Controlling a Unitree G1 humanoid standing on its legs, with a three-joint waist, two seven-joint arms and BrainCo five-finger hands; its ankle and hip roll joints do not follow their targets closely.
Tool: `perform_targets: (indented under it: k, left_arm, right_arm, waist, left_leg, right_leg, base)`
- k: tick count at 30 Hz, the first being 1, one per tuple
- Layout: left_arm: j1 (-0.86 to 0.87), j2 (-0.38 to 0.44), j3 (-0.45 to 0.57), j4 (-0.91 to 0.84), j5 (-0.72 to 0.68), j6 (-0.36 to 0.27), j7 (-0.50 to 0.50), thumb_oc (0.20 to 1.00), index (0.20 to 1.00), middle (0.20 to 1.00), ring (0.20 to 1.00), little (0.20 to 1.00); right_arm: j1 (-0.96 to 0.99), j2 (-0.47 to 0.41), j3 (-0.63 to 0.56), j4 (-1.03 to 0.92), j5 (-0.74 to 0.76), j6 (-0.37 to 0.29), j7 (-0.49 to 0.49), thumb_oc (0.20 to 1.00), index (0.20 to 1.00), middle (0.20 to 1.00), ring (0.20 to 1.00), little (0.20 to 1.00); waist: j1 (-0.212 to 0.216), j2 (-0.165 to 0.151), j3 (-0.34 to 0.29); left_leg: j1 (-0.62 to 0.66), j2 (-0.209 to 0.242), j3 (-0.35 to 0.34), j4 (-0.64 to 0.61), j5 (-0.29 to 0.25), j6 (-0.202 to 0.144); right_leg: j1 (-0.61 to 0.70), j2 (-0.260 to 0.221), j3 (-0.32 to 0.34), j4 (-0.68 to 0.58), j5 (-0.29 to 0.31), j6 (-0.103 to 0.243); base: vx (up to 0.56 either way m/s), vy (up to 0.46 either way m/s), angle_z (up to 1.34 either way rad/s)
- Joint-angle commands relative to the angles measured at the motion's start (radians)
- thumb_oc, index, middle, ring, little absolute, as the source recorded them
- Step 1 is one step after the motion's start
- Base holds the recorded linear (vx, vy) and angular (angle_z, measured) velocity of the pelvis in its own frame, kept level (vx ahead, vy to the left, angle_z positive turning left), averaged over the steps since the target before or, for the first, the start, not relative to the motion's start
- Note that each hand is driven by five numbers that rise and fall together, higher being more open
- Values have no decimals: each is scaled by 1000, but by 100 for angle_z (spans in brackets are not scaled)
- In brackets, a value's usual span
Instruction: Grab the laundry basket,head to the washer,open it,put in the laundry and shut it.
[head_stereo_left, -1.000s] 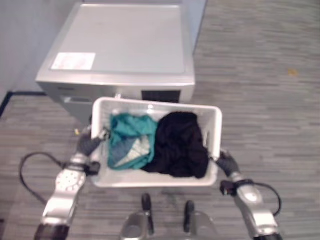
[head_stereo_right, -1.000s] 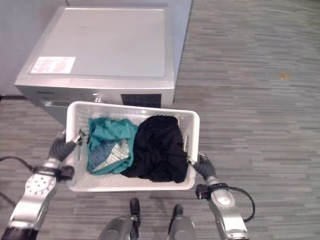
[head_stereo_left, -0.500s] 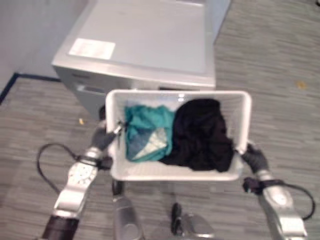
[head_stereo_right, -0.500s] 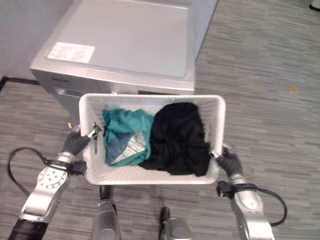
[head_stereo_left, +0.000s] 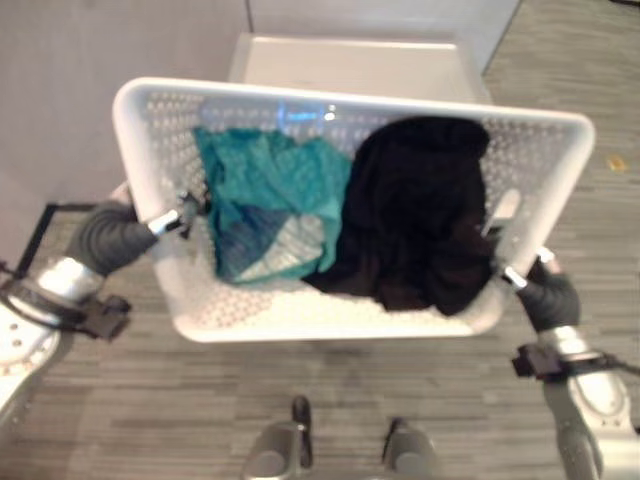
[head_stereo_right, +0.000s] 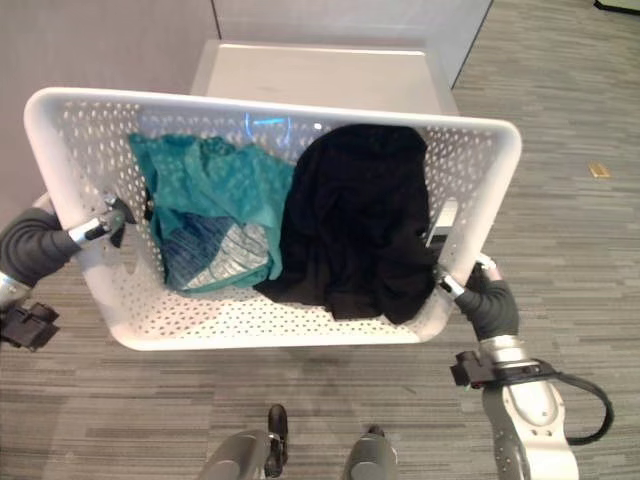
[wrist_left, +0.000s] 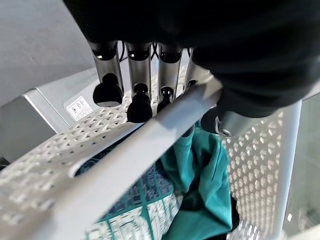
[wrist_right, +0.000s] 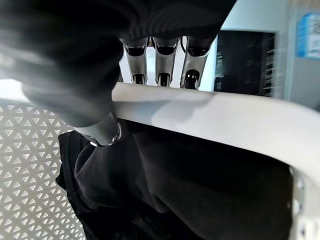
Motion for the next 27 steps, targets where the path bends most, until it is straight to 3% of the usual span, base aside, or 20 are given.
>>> perform_targets:
  k: [1,3,5,8,10,11,12,13,14,21,27]
  left_arm:
    - [-67,23,77,82,-39,-60,14,200,200,200,200,200]
    - [-218,107,-53,100,-54,-67,50,200,200,200,200,200]
    - [-285,116,-117,119,-58,-68,60,200,200,200,200,200]
    - [-591,110,-380,228,-17,-71,98,200,200,200,200,200]
    - [-749,77,-496,311,22,-68,131,200,200,200,200,200]
    - [-787,73,-532,325,24,-70,132,200,200,200,200,200]
    - [-930,40,-657,392,38,-67,135,200,200,200,200,200]
    - [-1201,-56,-851,589,71,-56,164,200,200,200,200,200]
    - [-1284,-93,-916,655,66,-44,164,200,200,200,200,200]
    - [-1632,-267,-1179,1057,66,6,123,200,200,200,200,200]
    - [-1706,-386,-1219,1238,99,21,106,200,200,200,200,200]
  right_arm:
    - [-43,-67,-154,54,147,-99,-69,200,200,200,200,200]
    - [-144,-194,-143,133,168,-105,-132,200,200,200,200,200]
    - [-164,-230,-142,152,180,-107,-149,200,200,200,200,200]
    - [-201,-381,-174,213,200,-104,-174,200,200,200,200,200]
    - [-242,-470,-167,255,211,-94,-188,200,200,200,200,200]
    - [-243,-473,-171,263,213,-97,-188,200,200,200,200,200]
    - [-265,-508,-170,295,224,-90,-192,200,200,200,200,200]
    - [-392,-601,-75,378,246,-71,-204,200,200,200,200,200]
    - [-437,-629,-38,404,250,-60,-206,200,200,200,200,200]
    - [-777,-684,279,563,249,0,-193,200,200,200,200,200]
    - [-975,-631,482,677,232,33,-188,200,200,200,200,200]
  waist:
    - [-14,-9,-56]
    - [-9,-31,-81]
    - [-13,-34,-87]
    - [-14,-36,-100]
    - [-22,-37,-112]
    - [-17,-36,-111]
    - [-10,-39,-113]
    - [-18,-34,-120]
    - [-18,-34,-122]
    - [-28,-24,-129]
    - [-33,-29,-119]
  left_leg:
    - [30,93,-21,-25,-39,-60]
    - [43,92,-7,-49,-29,-73]
    - [46,91,-8,-58,-24,-77]
    - [56,95,-18,-83,-6,-91]
    - [61,99,-17,-96,2,-99]
    - [61,100,-18,-98,3,-100]
    - [66,102,-20,-105,6,-103]
    - [77,110,-14,-117,12,-109]
    - [80,112,-11,-121,13,-111]
    - [110,120,16,-161,26,-116]
    - [114,122,26,-167,25,-114]
  right_leg:
    - [56,-2,1,0,30,21]
    - [98,-10,-16,-53,57,36]
    - [103,-7,-19,-61,59,38]
    - [121,4,-24,-79,50,38]
    - [125,10,-29,-90,42,37]
    - [126,11,-32,-91,42,37]
    - [130,14,-32,-94,40,35]
    - [134,23,-33,-102,34,33]
    - [135,25,-33,-104,32,33]
    - [137,35,-24,-120,32,36]
    - [129,34,-20,-116,37,41]
  base:
    - [66,-66,31]
    - [96,-73,34]
    - [65,-41,2]
    - [60,-53,-6]
    - [51,-37,4]
    - [39,-34,-1]
    - [74,-53,-6]
    - [86,-56,-3]
    - [87,-40,3]
    - [46,5,-9]
    - [25,16,-4]
